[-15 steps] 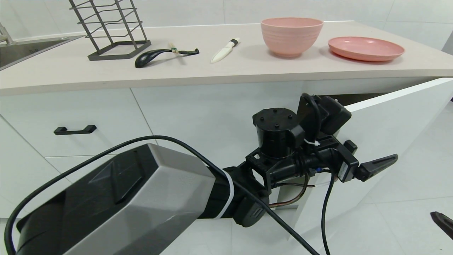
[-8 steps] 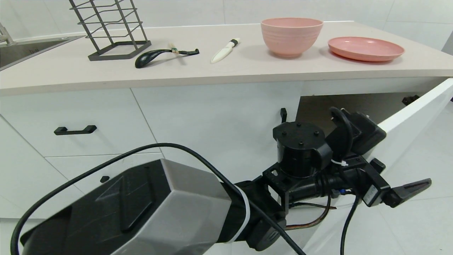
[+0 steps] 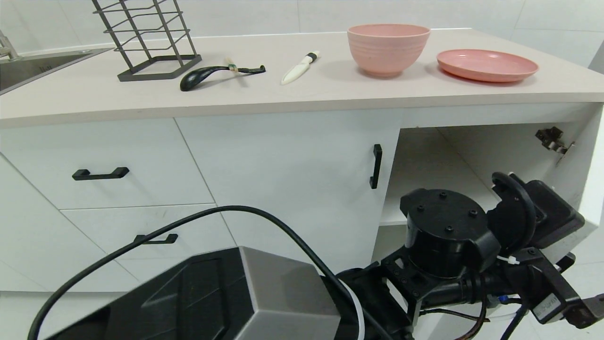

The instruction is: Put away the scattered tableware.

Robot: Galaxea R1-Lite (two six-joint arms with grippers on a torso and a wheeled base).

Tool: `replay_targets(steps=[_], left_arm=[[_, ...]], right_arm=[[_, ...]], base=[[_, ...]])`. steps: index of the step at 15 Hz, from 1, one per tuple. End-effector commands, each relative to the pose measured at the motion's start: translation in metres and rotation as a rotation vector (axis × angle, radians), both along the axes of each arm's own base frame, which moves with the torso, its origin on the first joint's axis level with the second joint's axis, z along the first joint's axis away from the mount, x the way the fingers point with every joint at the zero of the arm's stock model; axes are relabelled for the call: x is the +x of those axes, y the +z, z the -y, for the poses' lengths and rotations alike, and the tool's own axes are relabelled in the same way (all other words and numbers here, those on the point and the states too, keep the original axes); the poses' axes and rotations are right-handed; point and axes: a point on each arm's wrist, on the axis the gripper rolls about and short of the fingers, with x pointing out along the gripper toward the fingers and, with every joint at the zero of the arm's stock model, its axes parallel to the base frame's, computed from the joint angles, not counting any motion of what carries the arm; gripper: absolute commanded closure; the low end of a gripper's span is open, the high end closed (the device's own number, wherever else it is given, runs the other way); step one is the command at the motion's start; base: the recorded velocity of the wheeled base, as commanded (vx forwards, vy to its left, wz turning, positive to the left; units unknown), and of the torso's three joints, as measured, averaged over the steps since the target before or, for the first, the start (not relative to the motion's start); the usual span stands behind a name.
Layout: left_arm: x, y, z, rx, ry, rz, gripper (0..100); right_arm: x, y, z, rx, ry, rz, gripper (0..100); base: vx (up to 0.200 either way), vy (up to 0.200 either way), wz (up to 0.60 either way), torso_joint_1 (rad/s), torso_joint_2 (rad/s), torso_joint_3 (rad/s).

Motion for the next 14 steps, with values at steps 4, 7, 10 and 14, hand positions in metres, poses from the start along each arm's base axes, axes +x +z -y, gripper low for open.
replay_targets(steps=[4,7,10,14], left_arm=[[-0.009,-0.014,0.02,-0.008,-0.032,-0.001,0],[-0.019,-0.013,0.034,-0.04,-0.064,0.004,0],[-0.029,-0.014,0.049,-0.074,-0.092,0.016,0],[-0.049,-0.029,0.068,-0.079,-0.14,0.016,0]], right_arm=[[-0.011,0.003,-0.002,-0.009,-0.016,0.066,0],[-0.012,0.005,-0.002,-0.011,-0.017,0.076,0],[-0.014,0.013,-0.002,-0.016,-0.019,0.108,0],[-0.018,0.02,-0.003,-0.022,-0.034,0.144,0]], base=[[0.0,0.0,0.0,0.0,0.0,0.0],[0.0,0.0,0.0,0.0,0.0,0.0],[0.0,0.0,0.0,0.0,0.0,0.0],[0.0,0.0,0.0,0.0,0.0,0.0]])
